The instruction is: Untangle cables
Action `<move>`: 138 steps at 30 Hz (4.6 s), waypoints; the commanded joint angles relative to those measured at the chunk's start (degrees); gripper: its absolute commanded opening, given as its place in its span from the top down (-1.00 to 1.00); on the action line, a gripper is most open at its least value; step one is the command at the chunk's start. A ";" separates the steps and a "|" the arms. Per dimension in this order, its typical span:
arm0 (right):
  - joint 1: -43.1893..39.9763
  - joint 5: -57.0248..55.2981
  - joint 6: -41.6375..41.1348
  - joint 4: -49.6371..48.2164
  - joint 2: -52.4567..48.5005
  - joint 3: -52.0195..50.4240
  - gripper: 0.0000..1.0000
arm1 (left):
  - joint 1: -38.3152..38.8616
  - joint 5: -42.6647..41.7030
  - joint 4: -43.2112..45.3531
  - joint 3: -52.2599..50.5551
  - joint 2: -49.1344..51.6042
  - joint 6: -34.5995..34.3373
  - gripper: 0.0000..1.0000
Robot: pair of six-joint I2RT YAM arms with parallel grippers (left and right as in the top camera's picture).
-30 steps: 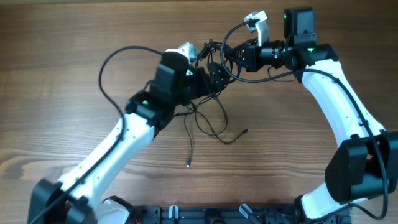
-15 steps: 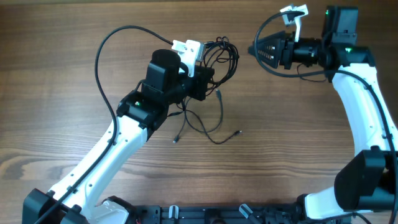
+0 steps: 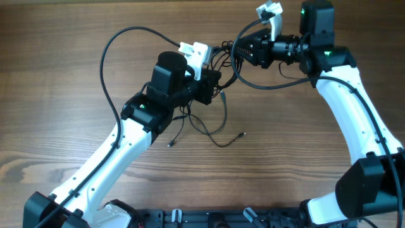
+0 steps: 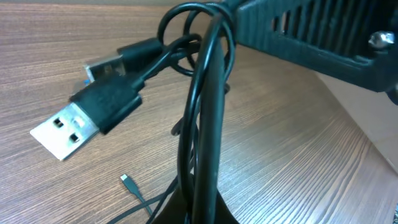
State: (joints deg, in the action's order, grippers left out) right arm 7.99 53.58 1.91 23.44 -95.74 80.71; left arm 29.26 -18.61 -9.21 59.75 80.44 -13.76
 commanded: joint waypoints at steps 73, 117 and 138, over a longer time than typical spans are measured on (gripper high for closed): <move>-18.36 4.61 9.44 3.48 5.53 -3.78 0.91 | -10.67 3.72 -20.22 0.26 -0.42 -13.51 0.92; 3.21 -14.38 -39.89 -51.32 -7.30 -36.92 -0.72 | -13.35 -20.61 -5.11 0.26 -0.42 -45.92 0.92; -2.60 -21.66 -41.03 -63.89 -14.21 -34.60 -0.64 | -13.20 -39.63 1.55 0.26 -1.97 -43.50 0.92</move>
State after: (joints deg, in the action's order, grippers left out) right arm 11.20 37.01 -43.55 -44.21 -109.23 43.81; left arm 18.59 -50.57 -7.94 59.83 80.44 -64.99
